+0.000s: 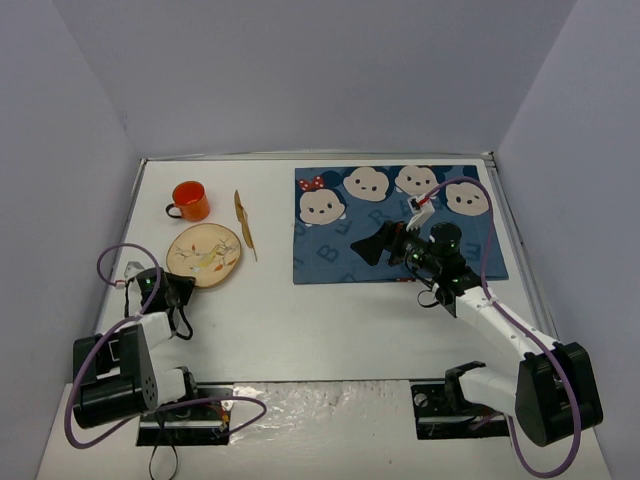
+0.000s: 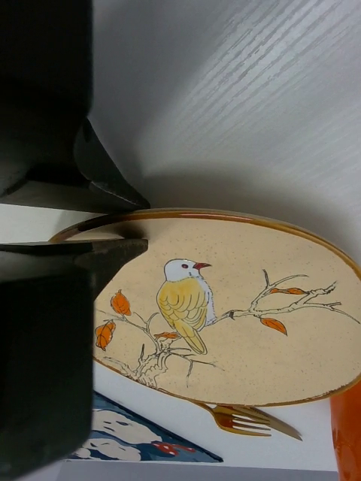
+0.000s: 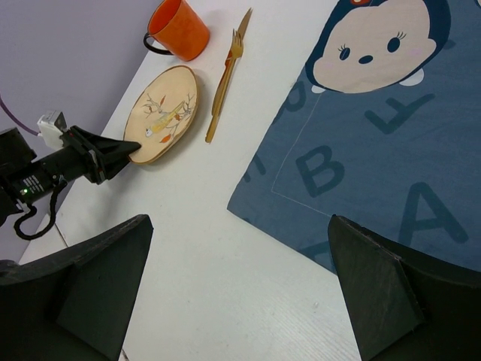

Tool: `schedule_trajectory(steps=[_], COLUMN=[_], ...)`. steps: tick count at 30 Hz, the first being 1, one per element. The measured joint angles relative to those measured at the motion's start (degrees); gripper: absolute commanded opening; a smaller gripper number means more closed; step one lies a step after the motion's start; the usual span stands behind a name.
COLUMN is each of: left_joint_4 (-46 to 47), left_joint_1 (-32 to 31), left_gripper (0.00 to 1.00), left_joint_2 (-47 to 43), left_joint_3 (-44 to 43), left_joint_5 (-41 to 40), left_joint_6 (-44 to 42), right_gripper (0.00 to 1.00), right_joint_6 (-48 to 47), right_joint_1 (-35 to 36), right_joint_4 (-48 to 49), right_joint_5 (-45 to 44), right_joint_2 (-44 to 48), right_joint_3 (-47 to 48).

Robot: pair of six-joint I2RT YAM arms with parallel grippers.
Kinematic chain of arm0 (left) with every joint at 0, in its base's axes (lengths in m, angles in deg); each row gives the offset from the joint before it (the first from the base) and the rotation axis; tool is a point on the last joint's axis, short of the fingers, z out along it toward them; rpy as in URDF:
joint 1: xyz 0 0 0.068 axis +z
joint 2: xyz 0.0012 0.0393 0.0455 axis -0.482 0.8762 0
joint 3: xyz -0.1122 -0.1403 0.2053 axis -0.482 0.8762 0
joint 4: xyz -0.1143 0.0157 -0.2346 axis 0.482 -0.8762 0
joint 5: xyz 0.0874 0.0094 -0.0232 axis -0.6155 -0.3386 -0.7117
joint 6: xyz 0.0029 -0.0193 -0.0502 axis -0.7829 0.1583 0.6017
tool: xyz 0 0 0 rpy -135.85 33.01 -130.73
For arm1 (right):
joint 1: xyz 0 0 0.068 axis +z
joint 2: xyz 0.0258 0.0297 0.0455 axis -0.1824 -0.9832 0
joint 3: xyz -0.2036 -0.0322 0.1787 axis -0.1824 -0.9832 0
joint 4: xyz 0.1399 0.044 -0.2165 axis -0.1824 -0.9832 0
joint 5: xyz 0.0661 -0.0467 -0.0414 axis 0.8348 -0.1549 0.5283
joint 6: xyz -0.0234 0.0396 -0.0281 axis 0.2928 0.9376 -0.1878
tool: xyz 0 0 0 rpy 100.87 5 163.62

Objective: Set the dinner table for one person

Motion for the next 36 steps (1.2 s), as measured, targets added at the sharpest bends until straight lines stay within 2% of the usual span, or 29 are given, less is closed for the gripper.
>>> schedule_trajectory(steps=[5,15,19,25,30,33,36], left_joint_4=[-3.9,-23.0,-29.0,-31.4,-31.2,-29.2,-25.2], left_joint_1=[0.0,0.0,0.0,-0.1,-1.9,-6.1,-13.3], left_gripper=[0.0,0.0,0.0,0.0,0.0,0.0,0.0], left_joint_2=[-5.2,-26.8,-31.4,-31.6,-31.0,-27.3,-20.0], left_joint_3=[1.3,1.8,1.8,0.5,-3.9,-9.1,-15.5], left_joint_5=[-0.1,1.4,3.9,9.7,13.5,14.0,13.4], left_joint_6=[1.0,-0.1,-0.3,0.4,1.9,2.3,2.7], right_gripper=[1.0,1.0,1.0,1.0,0.99,0.99,0.99], right_joint_6=[-0.3,-0.7,-1.1,-2.0,-2.8,-3.0,-3.0], right_joint_1=[0.0,0.8,1.1,1.1,1.1,1.1,1.1], right_joint_4=[-0.4,-1.3,-2.4,-5.1,-6.8,-8.5,-9.8], right_joint_5=[-0.6,-2.6,-3.6,-5.4,-6.7,-7.8,-9.2], right_joint_2=[0.1,1.6,1.9,2.2,3.5,5.1,6.9], right_joint_3=[0.0,0.0,0.0,1.2,2.0,2.6,3.3])
